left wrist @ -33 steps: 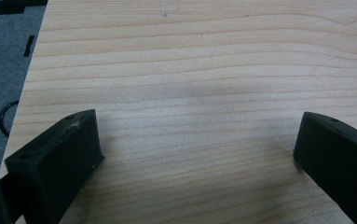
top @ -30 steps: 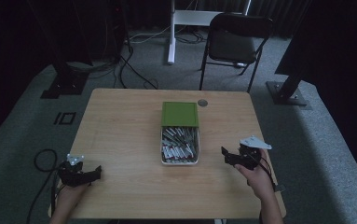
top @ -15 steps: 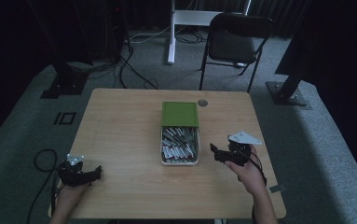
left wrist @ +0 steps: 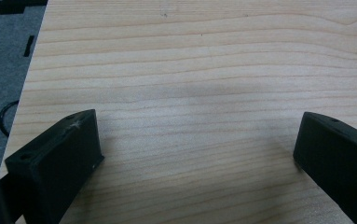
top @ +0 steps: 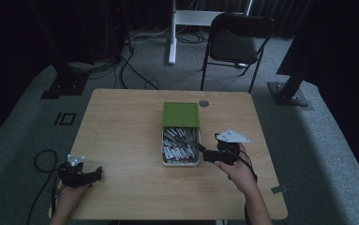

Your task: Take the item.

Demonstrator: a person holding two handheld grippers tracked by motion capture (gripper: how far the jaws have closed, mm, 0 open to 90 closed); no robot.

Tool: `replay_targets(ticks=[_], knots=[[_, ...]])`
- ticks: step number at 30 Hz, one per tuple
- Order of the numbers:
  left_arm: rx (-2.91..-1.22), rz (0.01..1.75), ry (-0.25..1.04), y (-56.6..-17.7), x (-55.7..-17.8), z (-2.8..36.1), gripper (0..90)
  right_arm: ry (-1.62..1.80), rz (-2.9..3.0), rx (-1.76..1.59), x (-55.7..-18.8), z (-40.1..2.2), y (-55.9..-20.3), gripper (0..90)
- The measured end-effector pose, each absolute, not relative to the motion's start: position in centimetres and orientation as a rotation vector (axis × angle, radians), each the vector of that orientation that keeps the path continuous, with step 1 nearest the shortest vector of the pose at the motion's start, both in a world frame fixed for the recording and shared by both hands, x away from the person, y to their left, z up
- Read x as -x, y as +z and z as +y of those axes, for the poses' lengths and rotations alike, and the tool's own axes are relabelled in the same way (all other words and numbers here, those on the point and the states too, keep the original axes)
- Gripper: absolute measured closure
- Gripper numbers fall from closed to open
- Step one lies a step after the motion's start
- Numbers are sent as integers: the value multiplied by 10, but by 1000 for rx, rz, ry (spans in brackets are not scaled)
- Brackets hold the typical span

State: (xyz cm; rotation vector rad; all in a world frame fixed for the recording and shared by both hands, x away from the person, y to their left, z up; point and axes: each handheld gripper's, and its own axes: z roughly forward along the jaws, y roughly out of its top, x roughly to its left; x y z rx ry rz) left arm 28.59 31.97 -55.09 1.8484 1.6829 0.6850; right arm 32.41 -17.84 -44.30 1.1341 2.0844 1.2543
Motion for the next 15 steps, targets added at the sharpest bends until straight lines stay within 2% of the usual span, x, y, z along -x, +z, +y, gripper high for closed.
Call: replay_targets(ticks=[11,13,15], knots=[[-1848,1682,685,-551,-286,320,14,1285,2138,-1046,-324,-151,-443,232],[-1848,1682,685,-551,-286,320,14,1285,2148,-1029,-323,-148,-445,260],[-1849,1682,685,-551,-286,320,14,1280,2161,-1015,-322,-145,-447,326]])
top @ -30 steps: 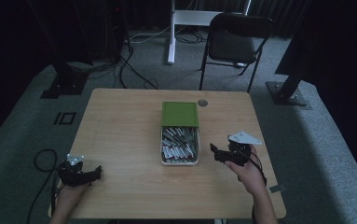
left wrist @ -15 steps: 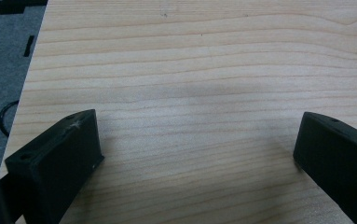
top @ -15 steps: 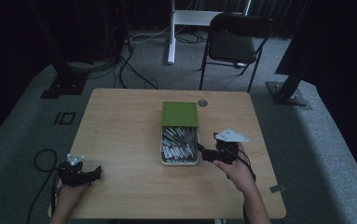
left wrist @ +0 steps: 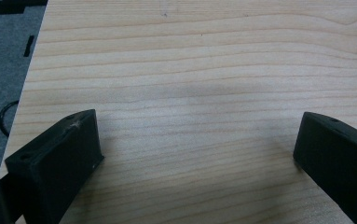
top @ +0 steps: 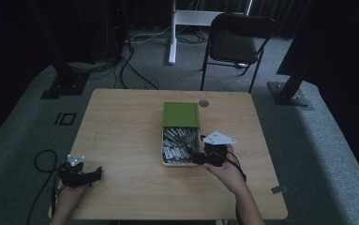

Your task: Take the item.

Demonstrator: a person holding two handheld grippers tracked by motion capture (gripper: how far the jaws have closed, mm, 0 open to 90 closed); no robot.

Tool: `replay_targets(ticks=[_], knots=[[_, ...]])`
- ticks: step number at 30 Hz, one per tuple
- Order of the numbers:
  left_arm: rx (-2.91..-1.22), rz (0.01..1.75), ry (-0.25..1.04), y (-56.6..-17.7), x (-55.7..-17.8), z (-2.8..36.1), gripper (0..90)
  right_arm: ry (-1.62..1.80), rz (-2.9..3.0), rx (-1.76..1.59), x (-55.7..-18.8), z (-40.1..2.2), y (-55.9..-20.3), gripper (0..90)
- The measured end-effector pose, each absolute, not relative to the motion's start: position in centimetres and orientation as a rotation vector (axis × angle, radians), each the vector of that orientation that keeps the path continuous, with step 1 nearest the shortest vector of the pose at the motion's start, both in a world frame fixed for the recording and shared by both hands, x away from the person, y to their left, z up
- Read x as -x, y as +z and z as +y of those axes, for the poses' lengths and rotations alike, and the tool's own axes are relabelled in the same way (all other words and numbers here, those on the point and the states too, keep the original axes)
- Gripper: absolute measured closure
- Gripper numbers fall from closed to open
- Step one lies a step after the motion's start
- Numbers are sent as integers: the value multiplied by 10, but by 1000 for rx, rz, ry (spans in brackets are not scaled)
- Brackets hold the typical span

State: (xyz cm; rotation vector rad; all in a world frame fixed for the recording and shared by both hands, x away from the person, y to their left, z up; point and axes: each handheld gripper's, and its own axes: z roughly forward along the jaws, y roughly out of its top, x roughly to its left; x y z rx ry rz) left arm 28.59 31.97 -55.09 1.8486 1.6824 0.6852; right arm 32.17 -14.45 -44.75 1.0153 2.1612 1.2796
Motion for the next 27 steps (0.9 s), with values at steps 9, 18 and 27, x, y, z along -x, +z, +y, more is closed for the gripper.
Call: replay_targets(ticks=[9,18,27], knots=[[-1849,1682,685,-551,-286,320,14,1262,2234,-942,-319,-135,-463,573],[-1848,1683,685,-551,-286,320,14,1216,2272,-954,-319,-132,-475,708],[-1851,1683,685,-551,-286,320,14,1126,2288,-992,-317,-127,-490,778]])
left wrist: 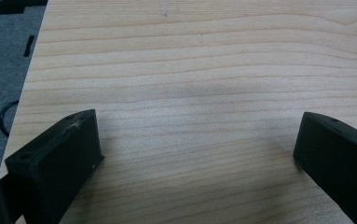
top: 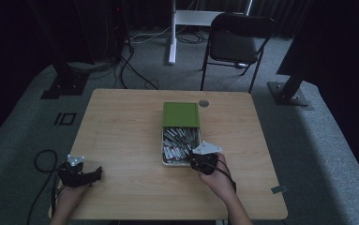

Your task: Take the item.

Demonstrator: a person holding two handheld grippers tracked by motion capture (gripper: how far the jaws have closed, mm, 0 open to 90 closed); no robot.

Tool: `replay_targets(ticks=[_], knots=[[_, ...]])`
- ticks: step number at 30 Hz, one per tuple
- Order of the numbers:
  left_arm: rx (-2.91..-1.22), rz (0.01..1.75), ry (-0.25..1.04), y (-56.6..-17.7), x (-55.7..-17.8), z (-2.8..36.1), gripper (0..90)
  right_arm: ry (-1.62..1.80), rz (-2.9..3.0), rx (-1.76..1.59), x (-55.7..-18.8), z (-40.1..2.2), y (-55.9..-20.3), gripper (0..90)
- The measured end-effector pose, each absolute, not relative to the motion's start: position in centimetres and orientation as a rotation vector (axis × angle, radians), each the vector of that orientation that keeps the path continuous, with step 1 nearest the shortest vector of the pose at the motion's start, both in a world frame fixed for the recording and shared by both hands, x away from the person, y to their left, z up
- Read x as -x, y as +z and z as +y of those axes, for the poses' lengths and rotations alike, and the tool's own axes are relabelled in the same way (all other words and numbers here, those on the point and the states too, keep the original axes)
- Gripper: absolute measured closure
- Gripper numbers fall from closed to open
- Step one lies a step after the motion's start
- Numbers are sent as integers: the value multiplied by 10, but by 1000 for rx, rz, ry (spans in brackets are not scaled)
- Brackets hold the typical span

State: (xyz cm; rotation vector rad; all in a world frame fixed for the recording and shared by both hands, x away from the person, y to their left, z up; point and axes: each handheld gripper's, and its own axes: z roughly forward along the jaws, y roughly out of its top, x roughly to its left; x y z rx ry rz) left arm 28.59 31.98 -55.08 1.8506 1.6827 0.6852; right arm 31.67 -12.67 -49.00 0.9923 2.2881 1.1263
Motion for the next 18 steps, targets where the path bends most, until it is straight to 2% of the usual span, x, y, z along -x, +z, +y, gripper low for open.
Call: replay_targets(ticks=[16,18], knots=[[-1850,1682,686,-551,-286,320,14,1000,2212,-1030,-318,-112,-502,802],[-1850,1682,686,-551,-286,320,14,1002,2206,-1052,-318,-111,-501,840]])
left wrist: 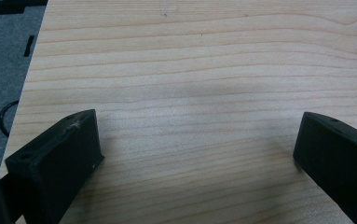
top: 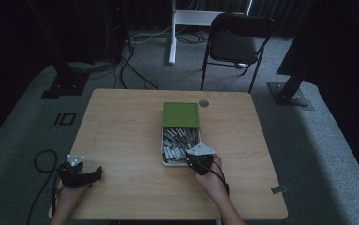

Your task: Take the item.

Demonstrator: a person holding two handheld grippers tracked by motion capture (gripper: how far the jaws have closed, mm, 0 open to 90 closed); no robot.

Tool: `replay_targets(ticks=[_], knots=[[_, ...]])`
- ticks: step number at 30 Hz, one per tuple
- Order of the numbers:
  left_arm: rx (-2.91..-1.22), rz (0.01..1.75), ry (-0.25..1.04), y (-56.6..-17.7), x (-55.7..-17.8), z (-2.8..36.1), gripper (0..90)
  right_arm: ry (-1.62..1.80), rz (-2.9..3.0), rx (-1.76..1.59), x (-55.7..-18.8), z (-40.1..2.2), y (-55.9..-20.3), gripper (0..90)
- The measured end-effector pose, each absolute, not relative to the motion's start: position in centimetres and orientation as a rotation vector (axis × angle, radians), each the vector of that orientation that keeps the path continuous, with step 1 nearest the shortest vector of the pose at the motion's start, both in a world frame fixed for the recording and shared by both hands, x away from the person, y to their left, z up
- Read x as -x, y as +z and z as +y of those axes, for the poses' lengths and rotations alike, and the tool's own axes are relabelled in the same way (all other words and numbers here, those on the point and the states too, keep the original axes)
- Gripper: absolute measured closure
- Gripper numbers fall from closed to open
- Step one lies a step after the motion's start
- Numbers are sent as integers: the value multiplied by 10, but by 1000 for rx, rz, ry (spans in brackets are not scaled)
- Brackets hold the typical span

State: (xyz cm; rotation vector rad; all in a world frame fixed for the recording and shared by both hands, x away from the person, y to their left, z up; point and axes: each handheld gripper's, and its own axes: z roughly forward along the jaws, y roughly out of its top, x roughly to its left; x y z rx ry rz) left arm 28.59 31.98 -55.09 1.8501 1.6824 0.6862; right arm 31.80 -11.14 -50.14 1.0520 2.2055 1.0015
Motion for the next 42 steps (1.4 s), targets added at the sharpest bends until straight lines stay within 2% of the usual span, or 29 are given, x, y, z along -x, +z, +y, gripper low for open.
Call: replay_targets(ticks=[3,27,35,42], knots=[[-1851,1682,685,-551,-286,320,14,1021,2199,-1091,-320,-115,-499,874],[-1848,1682,685,-551,-286,320,14,1221,2138,-1082,-317,-123,-449,883],[-1842,1685,684,-551,-286,319,14,1293,2049,-1082,-323,-137,-417,883],[-1846,1683,685,-551,-286,320,14,1308,1997,-1121,-330,-156,-408,883]])
